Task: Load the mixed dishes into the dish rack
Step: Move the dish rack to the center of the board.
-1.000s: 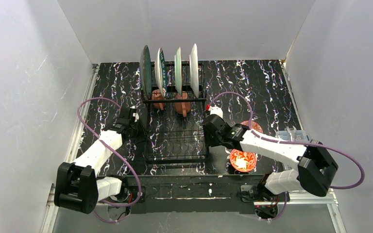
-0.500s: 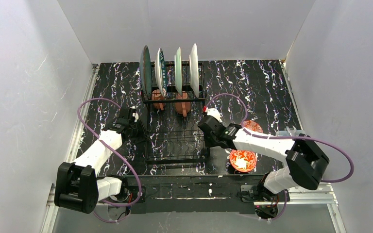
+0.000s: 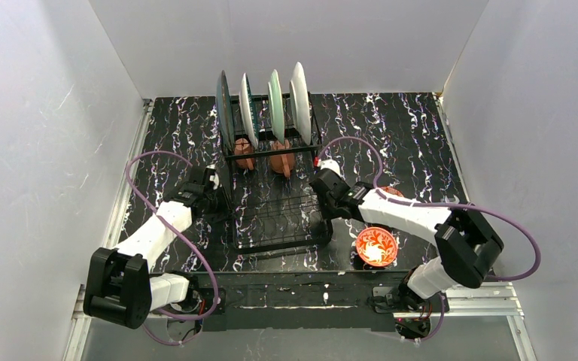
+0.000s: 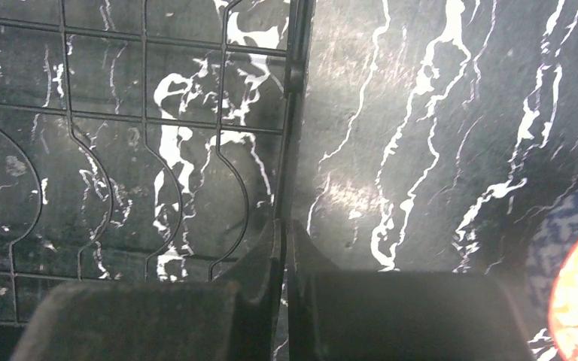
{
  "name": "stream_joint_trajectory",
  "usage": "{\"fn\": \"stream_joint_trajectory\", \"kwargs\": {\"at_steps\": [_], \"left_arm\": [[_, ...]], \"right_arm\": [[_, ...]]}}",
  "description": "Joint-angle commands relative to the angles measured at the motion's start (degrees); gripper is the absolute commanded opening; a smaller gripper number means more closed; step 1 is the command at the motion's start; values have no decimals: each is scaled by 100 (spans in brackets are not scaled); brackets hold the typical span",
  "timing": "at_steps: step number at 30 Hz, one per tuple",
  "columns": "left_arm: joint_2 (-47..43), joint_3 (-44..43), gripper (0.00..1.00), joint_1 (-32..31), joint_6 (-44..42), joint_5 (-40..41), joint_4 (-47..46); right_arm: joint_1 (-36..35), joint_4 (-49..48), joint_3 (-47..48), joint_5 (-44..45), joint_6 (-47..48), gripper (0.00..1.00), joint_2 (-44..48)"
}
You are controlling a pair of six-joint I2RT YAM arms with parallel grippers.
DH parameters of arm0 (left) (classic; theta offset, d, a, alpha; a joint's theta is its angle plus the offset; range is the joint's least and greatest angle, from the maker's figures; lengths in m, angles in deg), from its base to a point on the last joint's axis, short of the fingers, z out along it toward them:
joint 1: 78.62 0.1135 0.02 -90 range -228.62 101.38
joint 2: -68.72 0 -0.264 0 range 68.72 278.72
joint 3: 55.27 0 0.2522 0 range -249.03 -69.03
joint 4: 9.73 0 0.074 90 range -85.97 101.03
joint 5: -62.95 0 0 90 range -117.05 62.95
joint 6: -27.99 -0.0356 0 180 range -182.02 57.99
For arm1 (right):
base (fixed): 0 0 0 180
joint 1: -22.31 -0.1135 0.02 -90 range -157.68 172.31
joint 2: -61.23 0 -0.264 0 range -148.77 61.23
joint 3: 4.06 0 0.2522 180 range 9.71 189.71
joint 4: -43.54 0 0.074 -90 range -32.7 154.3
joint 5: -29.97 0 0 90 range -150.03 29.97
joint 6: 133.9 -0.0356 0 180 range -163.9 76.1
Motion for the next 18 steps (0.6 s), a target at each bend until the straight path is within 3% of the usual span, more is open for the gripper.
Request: {"fn": "stream_joint_trajectory", "kwargs": {"at_steps": [1,10,18], "left_arm": [[-21,-52,0,-190,381,-526,-135],[63,-282,0,-296,392,-550,-119],[-134,-799,24,-292,-143,-438,457]], "right_arm": [[251,-766,320,-308,1198,1,-341],[685,-673,883,-699,2262,1,-931],[1199,-769,1195,-1227,2708,1,-1295]]}}
